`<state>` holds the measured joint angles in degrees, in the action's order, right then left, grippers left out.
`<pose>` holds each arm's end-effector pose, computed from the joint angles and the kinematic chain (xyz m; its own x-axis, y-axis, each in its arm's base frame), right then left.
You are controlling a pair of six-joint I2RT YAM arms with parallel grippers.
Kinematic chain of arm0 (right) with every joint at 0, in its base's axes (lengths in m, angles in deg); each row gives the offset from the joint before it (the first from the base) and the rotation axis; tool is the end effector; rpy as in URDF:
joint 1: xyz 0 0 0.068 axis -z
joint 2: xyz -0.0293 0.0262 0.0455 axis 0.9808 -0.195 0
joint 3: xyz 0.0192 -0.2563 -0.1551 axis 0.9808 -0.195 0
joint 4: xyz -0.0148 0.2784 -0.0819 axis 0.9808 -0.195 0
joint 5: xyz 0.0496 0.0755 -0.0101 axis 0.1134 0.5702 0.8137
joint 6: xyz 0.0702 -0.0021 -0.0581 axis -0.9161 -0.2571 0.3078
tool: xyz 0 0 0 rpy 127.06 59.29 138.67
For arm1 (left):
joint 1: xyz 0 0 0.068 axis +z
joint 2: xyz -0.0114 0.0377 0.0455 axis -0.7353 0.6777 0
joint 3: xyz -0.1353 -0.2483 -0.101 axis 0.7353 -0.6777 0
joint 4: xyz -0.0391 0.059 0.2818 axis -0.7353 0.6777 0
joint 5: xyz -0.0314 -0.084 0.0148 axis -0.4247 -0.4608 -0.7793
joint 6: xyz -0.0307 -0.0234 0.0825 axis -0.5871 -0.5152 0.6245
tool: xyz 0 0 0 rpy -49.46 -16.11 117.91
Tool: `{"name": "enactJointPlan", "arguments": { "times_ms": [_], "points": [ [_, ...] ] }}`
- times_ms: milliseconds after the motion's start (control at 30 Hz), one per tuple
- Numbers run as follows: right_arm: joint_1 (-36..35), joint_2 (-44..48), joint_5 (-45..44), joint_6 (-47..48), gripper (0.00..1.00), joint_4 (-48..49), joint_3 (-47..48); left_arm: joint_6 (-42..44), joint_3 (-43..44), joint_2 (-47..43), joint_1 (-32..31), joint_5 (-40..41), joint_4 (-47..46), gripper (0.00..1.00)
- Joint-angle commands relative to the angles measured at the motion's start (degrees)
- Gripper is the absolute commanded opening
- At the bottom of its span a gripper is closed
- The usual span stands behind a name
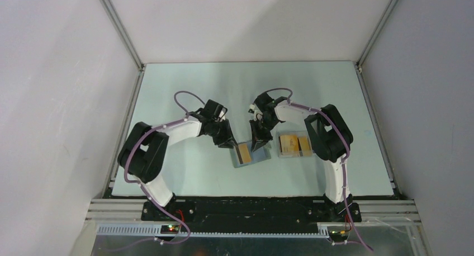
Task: Put the credit cards into the card holder
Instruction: Insert the credit card into the card holder.
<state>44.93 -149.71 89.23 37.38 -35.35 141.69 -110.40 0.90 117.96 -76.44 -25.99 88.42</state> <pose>0.3414 0.2796 0.1124 -0.9537 -0.3003 -0.0144 -0.2596 0.7984 0.5433 0.3070 -0.2047 0.1247 -0.9743 -0.2119 -0.0757 -0.1391 0.8315 -0.5378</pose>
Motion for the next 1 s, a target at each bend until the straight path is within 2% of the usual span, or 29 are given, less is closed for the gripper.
{"name": "enactJointPlan", "arguments": {
  "times_ms": [0, 133, 300, 800, 967],
  "points": [
    [0.25, -0.54, 1.18, 0.95, 0.0, -0.26, 0.38, -1.02, 2.37, -2.74, -0.38, -1.29, -0.71, 0.3],
    [0.17, -0.77, 1.38, 0.93, 0.0, -0.21, 0.37, -0.62, 3.32, -1.31, -0.97, -1.42, -0.75, 0.3],
    [0.16, -1.13, 1.59, 1.14, 0.0, -0.3, 0.37, -0.13, 2.39, -0.6, -1.04, 2.19, -0.67, 0.3],
    [0.33, -1.22, 1.84, 1.31, 0.0, -0.38, 0.37, 0.28, 3.38, 4.55, -2.28, 1.51, -0.63, 0.32],
    [0.38, -0.87, 1.86, 1.34, 0.0, -0.48, 0.37, 1.47, 3.02, 3.64, -2.33, 5.68, 1.19, 0.34]
  ]
}}
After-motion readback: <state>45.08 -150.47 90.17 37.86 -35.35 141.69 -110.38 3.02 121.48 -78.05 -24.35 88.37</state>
